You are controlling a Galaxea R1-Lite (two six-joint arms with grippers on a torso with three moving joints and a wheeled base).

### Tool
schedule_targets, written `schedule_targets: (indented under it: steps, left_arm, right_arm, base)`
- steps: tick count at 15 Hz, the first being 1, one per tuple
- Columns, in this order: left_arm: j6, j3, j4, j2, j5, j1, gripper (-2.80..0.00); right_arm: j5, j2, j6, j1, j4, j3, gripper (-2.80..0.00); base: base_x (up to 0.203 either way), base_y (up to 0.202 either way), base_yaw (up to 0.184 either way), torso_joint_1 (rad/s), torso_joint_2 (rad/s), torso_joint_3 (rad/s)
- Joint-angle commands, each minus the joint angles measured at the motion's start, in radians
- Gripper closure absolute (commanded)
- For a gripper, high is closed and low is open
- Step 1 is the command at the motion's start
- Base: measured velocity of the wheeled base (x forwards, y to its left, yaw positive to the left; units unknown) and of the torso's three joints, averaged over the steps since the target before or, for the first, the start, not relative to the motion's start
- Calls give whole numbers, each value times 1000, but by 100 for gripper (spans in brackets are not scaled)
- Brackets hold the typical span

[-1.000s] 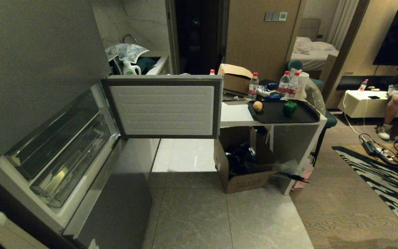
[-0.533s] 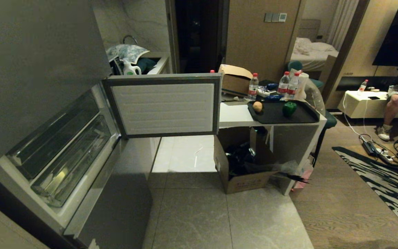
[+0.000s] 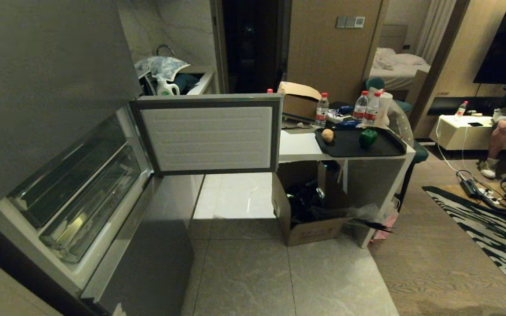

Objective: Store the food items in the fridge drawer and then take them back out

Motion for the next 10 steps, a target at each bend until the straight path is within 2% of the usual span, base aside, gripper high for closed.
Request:
schedule_targets:
  steps: [1,10]
  left_arm:
    - [8,2,1,0,5,0,0]
    - [4,2,1,0,7,0,0]
  right_arm:
    - [1,0,-1,0,2,0,0]
    - [1,0,0,0,2,0,0]
  base:
    - [0,0,0,0,0,0]
    - [0,0,0,0,0,0]
